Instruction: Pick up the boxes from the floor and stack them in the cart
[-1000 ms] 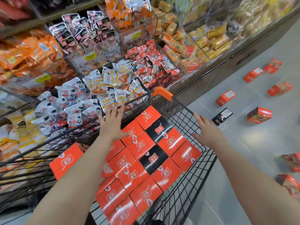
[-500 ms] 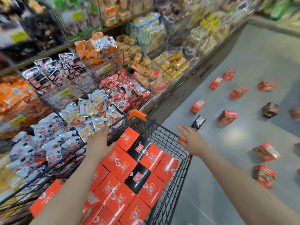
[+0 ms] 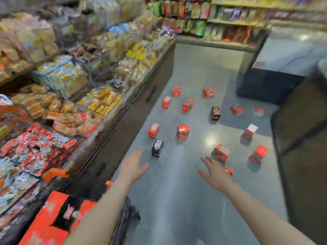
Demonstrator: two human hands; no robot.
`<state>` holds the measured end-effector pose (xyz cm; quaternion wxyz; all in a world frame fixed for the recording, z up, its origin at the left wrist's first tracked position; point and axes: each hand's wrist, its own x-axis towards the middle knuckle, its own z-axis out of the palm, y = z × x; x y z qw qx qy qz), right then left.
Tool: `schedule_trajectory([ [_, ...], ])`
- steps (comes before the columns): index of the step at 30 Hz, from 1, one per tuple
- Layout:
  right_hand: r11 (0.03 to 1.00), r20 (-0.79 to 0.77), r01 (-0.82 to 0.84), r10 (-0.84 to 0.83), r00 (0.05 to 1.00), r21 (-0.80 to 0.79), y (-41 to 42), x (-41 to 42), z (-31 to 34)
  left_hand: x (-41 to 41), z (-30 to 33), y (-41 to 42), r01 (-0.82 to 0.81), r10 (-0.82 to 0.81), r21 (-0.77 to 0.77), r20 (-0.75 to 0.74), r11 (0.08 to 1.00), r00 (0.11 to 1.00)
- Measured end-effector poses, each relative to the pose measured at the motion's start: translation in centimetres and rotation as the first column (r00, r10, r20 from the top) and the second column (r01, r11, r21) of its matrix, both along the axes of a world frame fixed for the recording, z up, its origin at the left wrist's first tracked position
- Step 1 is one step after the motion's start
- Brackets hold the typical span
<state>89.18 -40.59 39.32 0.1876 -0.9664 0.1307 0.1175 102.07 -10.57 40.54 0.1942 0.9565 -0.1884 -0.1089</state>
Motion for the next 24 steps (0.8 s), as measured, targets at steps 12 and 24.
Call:
schedule_trajectory([
  [12, 0.900, -0.025, 0.427, -0.426, 0.904, 0.084, -24.6, -6.2, 0.8, 0.2, -0.2, -30.0, 0.324, -0.331, -0.083, -0.084, 0.942, 0.940],
  [24, 0.829, -0.145, 0.543, -0.526, 0.838, 0.132, -37.9, 0.8, -5.4, 9.0, -7.1, -45.0, 0.444, -0.451, -0.083, -0.171, 0.892, 0.876],
])
